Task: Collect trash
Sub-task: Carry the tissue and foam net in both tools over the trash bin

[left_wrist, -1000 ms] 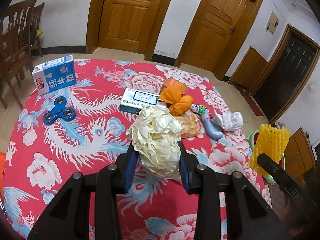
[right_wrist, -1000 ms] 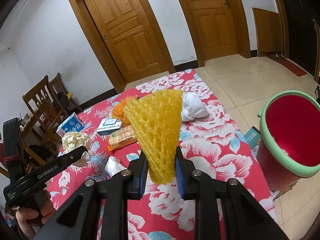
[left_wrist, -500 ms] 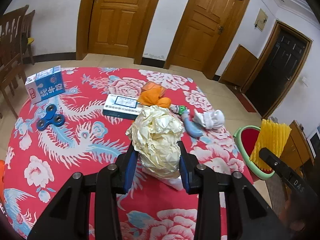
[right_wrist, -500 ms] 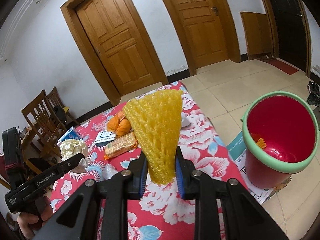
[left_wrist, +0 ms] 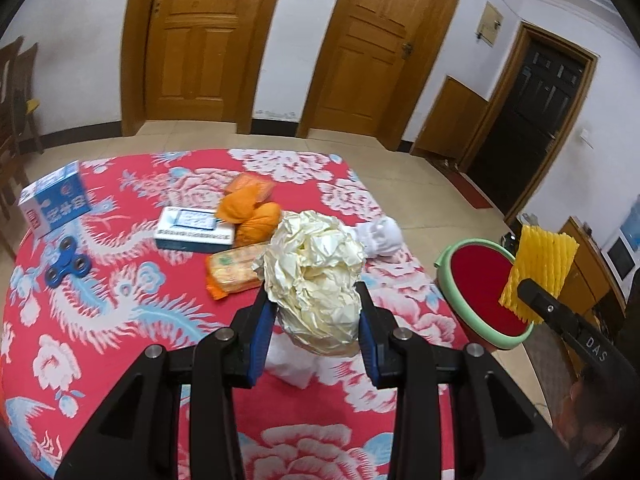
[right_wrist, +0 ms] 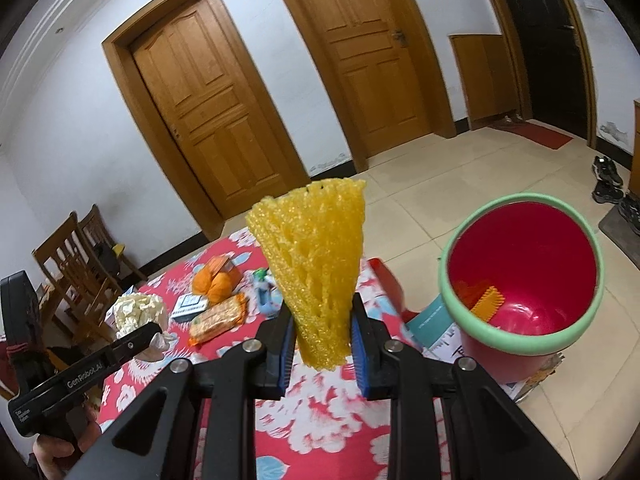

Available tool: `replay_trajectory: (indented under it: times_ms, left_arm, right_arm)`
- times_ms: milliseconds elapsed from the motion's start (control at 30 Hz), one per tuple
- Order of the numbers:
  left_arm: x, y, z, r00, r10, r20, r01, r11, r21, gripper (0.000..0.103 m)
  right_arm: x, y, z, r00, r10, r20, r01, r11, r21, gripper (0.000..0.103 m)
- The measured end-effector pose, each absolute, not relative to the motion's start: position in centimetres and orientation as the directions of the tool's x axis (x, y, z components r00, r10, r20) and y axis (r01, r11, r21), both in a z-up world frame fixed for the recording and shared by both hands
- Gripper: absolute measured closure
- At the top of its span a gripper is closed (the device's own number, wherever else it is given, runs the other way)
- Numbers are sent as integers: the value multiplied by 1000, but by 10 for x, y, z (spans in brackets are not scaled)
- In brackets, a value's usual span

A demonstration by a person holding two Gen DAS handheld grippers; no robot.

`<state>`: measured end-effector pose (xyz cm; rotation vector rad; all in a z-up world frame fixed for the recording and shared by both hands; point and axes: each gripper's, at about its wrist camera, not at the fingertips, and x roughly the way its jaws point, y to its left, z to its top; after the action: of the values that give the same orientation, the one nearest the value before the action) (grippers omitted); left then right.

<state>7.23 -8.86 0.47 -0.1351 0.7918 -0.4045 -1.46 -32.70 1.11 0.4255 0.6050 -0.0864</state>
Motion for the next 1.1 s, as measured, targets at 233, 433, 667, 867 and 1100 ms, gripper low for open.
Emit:
replay_trajectory:
  times_ms: [233,433,667,867,1100]
  left_arm:
    - [78,-125,9,597,-449,-665,389,887,-249,65]
    - [88,-160,9,565,-475,-675,457,861,-223,65]
    - [98,-211,5,520,-498,-694,532,824,-193,65]
    - [100,-259,-1,480,-517,-709,602,782,-162,65]
    - [99,-315,-19,421,-536,-731,677,723,-140,65]
  right_arm:
    - [-21,-357,12,825,-25,-564,280,886,369,76]
    - [-26,-386,8,817,-84,-570,348,861,372,76]
    - [-28,-424,-10,785,-138,-603,430,822,373,76]
    - [-30,-456,-30,750,-165,-640,490,789,371,75]
    - [-30,-489,-53,717,-169,-676,534,756,377,72]
